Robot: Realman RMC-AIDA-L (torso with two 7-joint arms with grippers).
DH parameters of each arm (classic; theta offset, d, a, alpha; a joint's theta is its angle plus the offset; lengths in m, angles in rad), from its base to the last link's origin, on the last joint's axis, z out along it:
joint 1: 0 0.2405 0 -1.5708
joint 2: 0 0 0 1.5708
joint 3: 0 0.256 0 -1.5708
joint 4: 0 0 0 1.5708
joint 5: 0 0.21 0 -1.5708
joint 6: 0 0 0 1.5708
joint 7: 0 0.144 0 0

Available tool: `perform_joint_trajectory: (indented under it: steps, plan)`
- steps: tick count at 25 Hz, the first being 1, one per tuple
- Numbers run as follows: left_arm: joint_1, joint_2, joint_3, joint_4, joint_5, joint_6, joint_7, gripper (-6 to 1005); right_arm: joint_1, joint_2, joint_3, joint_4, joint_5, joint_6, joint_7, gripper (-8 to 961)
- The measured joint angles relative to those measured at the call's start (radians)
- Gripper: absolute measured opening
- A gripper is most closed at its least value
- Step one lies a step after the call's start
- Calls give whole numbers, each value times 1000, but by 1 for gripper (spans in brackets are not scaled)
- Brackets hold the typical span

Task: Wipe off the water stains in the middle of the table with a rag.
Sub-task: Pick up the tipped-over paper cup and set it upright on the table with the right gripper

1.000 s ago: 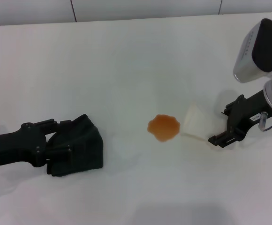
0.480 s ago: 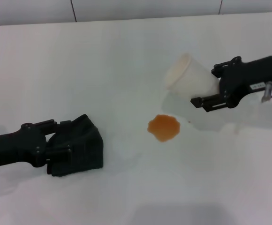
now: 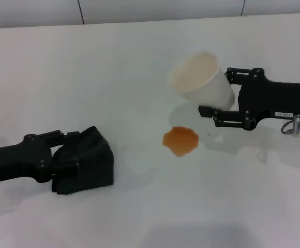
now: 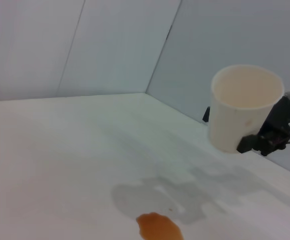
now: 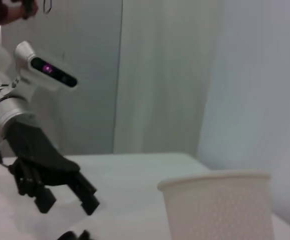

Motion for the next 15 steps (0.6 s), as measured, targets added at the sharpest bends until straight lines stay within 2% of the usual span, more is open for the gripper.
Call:
perform_joint_trajectory:
  steps: [2,6,15]
  plan:
    - [-5,0,0,-2,0,-3,0,795,0,0,0,61,46,22,-70,688]
    - [-9,0,0,-3,0,-6,0,794,12,1,-1,135,65,113,-81,687]
    - [-10,-1,-5,-3,1,-9,0,791,11,1,0,207,69,172,-117,687]
